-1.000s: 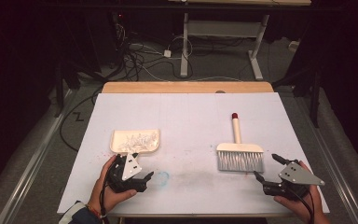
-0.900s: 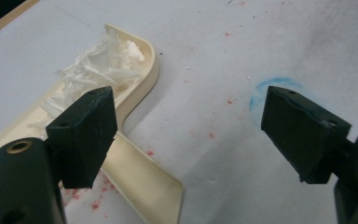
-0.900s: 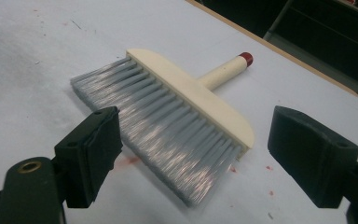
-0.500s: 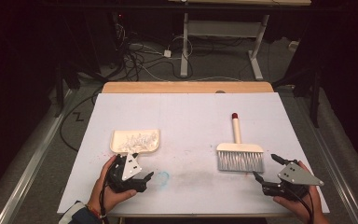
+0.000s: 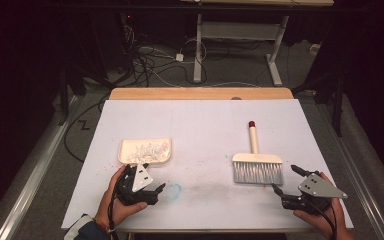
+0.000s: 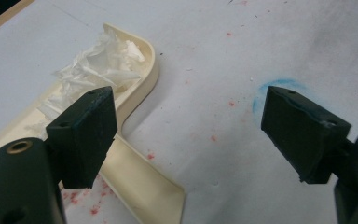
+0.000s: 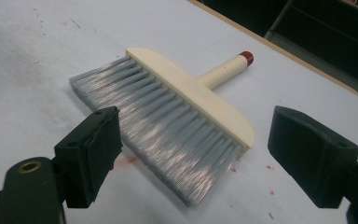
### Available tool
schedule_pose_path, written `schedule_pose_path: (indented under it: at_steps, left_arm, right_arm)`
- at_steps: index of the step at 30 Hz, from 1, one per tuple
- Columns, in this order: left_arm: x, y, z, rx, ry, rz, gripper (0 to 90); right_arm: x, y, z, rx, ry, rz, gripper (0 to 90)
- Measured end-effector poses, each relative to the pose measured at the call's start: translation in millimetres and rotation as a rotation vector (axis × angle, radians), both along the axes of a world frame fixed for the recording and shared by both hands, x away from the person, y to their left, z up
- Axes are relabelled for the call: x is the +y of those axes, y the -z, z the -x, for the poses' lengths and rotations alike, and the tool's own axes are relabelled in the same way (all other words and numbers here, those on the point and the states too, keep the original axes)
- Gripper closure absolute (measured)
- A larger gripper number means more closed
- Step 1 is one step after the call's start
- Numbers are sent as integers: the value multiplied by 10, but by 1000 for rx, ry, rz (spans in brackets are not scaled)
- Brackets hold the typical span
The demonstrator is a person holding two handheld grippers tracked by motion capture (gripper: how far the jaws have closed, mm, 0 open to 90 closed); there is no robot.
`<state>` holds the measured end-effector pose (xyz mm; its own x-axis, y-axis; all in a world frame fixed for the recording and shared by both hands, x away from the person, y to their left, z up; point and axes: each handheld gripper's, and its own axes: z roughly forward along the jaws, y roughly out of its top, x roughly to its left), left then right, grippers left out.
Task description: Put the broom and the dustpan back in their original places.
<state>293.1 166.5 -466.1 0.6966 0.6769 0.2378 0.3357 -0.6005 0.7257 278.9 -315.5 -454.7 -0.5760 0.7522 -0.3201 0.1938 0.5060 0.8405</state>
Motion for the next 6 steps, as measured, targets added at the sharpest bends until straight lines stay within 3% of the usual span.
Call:
schedule_pose_path:
  at_steps: [6]
  left_arm:
    - [-2,-5,-4,2,1,0,178]
  right_arm:
    - [10,-3,3,3,0,1,177]
